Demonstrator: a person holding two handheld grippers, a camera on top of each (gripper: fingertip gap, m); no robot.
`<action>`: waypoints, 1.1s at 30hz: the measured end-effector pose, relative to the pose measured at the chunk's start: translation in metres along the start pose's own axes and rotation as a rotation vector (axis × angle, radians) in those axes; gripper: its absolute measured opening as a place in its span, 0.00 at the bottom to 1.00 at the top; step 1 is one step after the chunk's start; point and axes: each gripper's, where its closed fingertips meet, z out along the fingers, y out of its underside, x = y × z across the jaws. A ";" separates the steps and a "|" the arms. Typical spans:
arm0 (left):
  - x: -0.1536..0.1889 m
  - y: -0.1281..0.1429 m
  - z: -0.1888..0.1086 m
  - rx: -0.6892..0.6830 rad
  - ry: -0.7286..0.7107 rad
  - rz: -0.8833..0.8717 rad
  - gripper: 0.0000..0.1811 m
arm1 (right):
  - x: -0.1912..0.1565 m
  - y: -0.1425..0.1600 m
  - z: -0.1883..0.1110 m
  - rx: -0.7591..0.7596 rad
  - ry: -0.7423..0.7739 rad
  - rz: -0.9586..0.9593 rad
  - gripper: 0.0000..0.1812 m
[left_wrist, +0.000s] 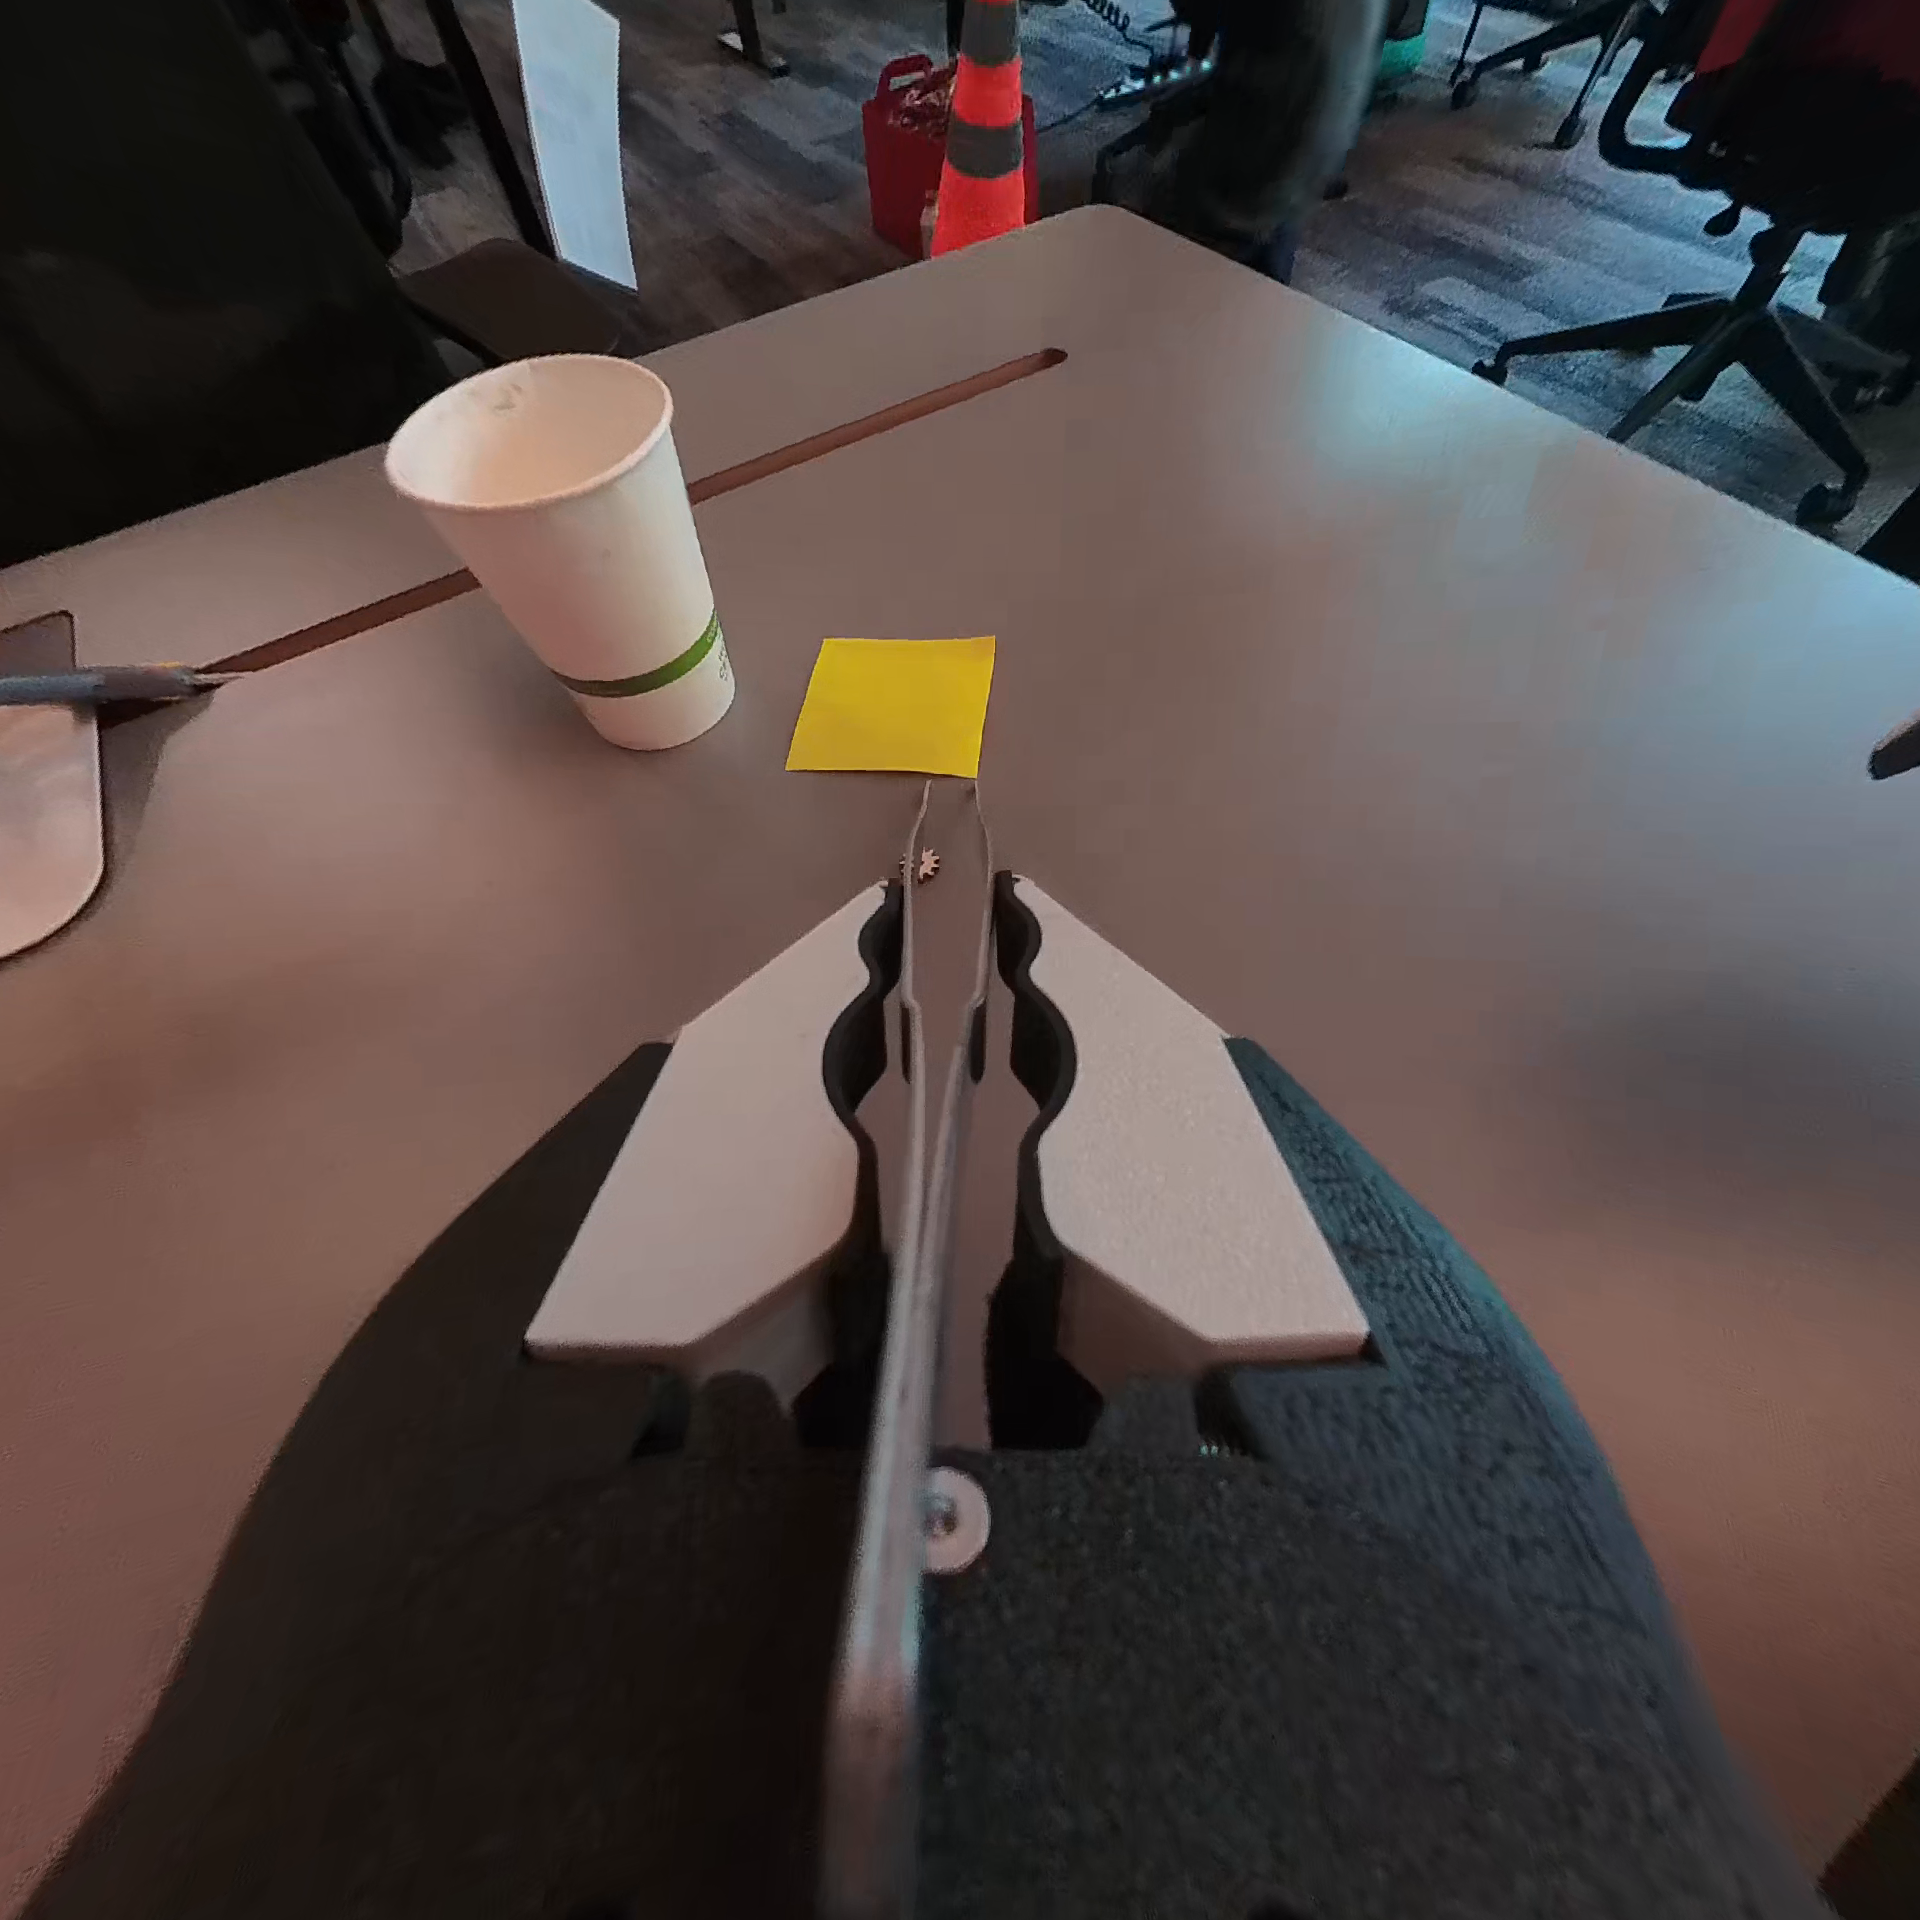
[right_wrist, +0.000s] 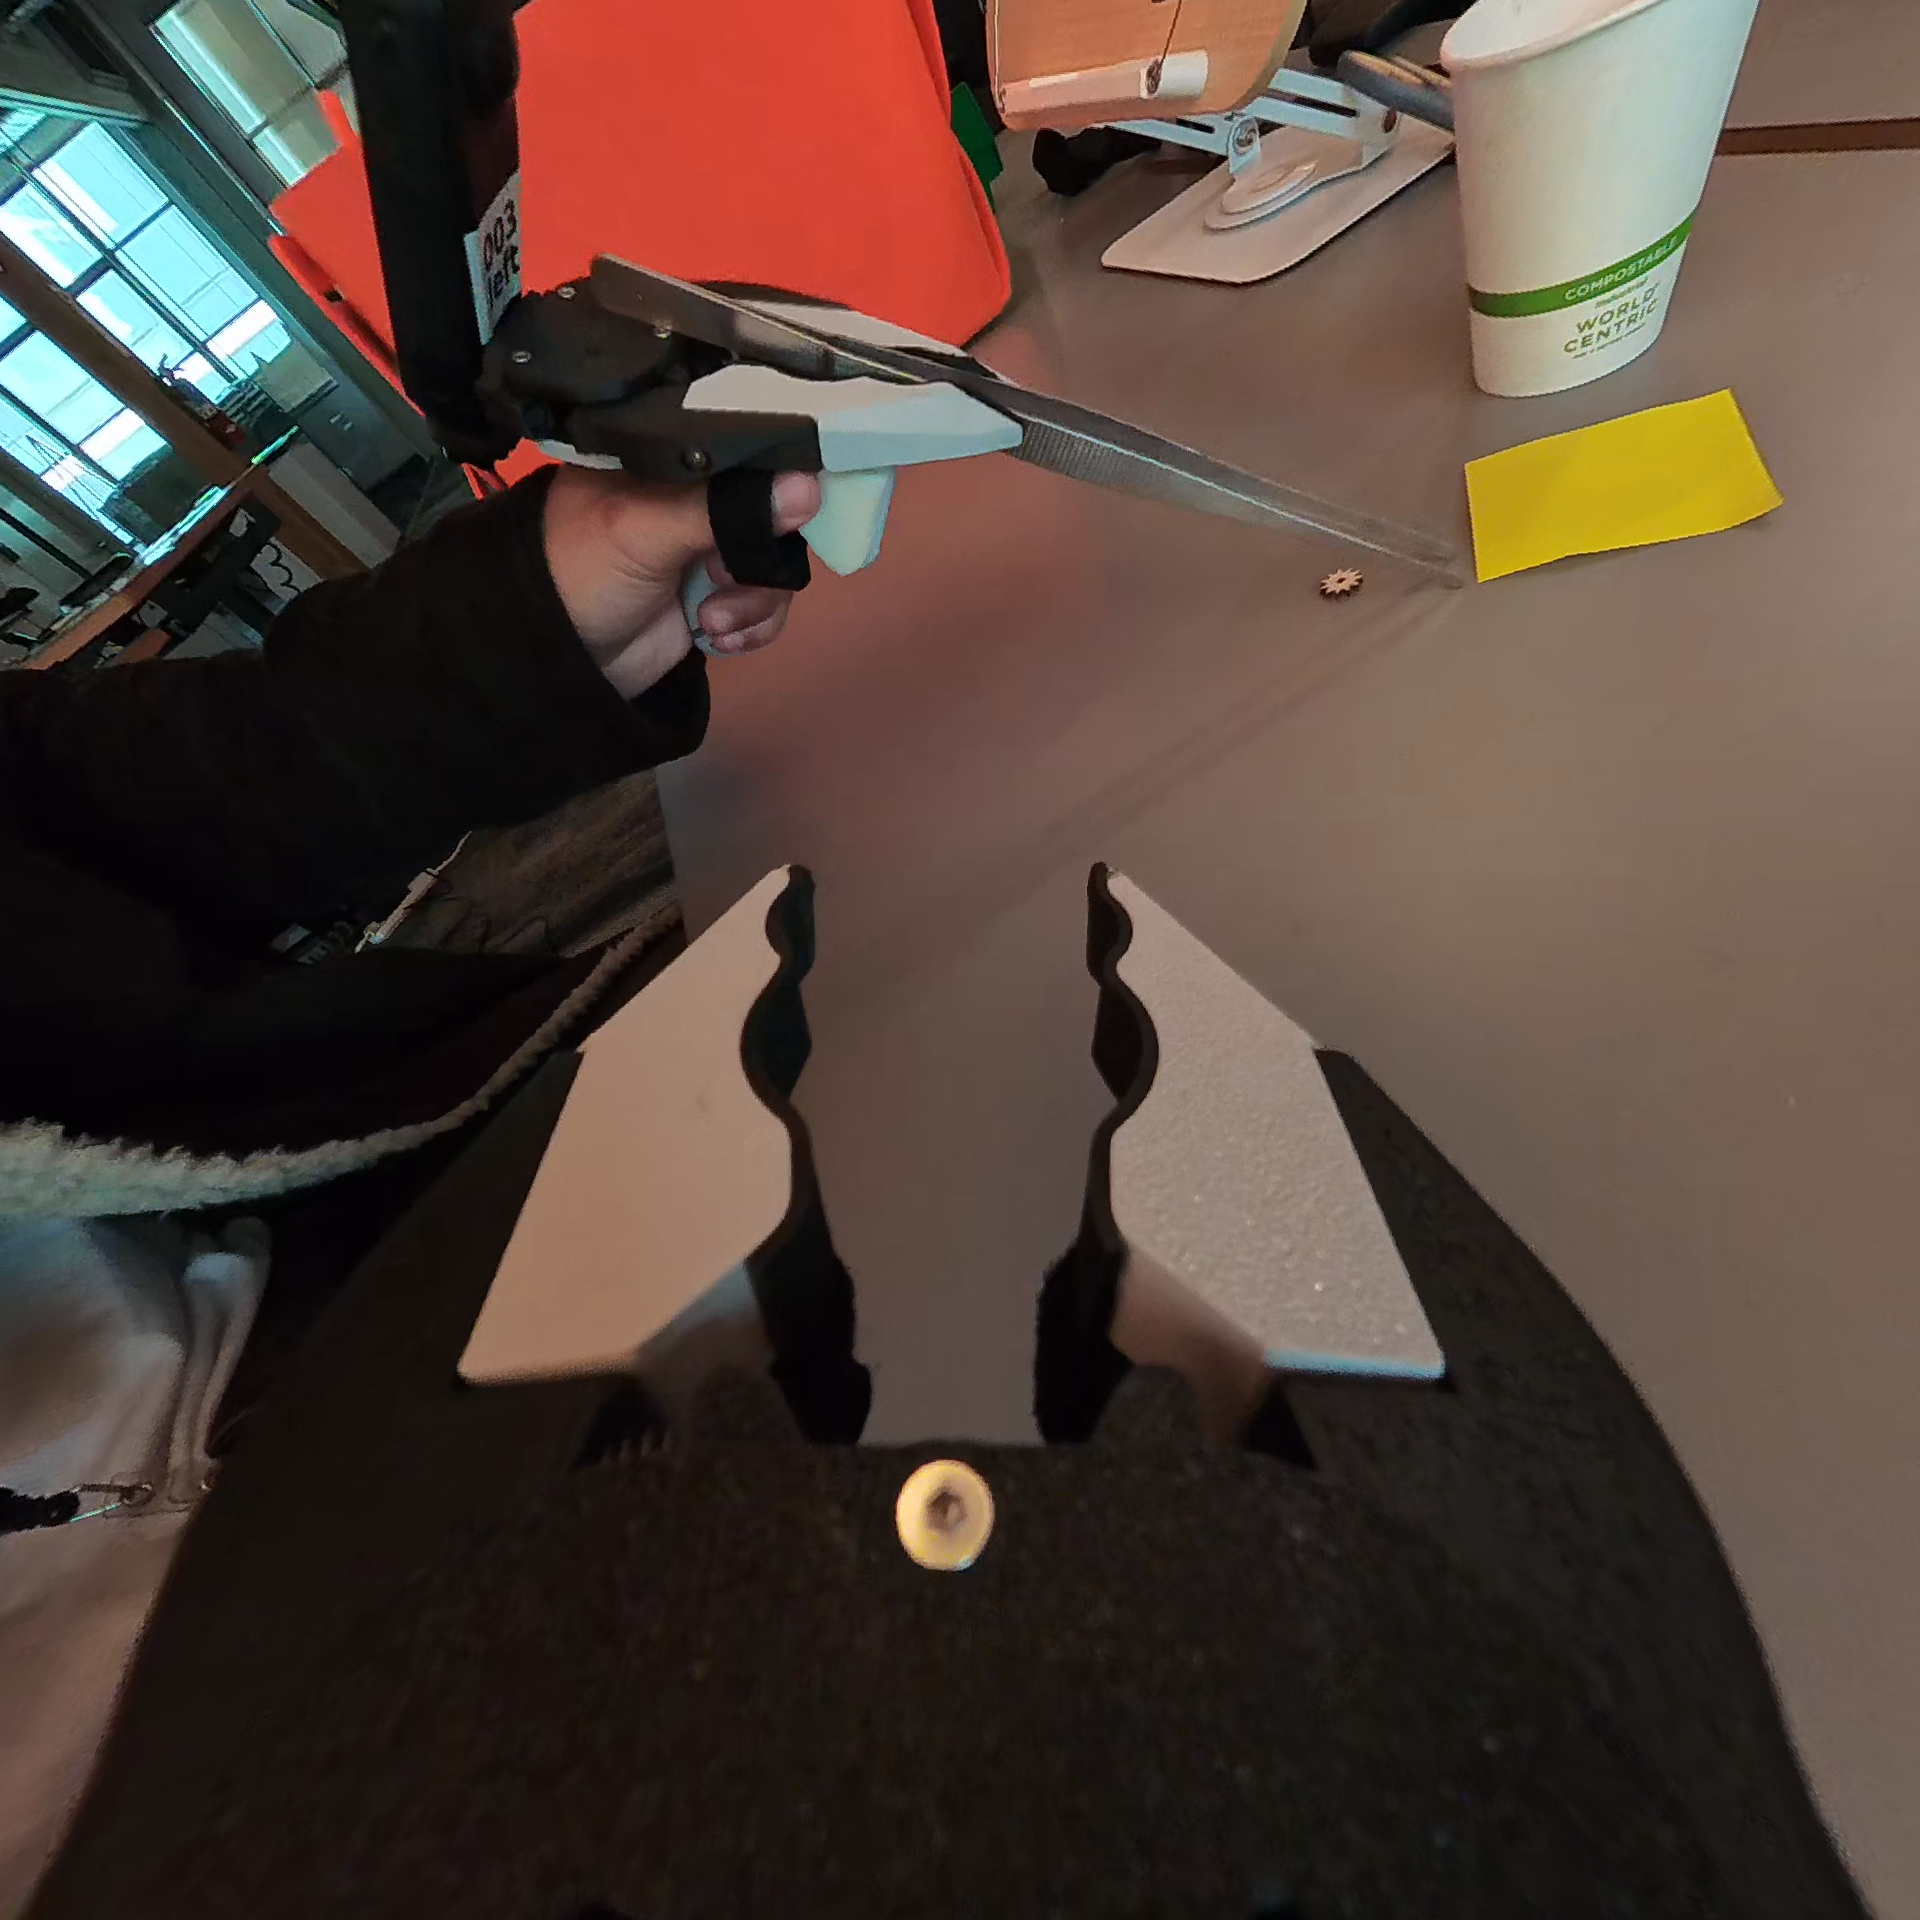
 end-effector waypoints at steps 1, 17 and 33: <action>-0.001 0.000 0.001 0.002 0.001 -0.021 0.09 | 0.001 0.000 0.000 -0.001 0.000 0.001 0.29; 0.001 -0.012 0.034 0.046 0.046 -0.242 0.10 | -0.003 0.005 0.003 -0.019 -0.022 0.012 0.29; -0.004 -0.024 0.029 0.098 -0.140 0.217 0.10 | -0.005 0.008 0.004 -0.036 -0.033 0.017 0.28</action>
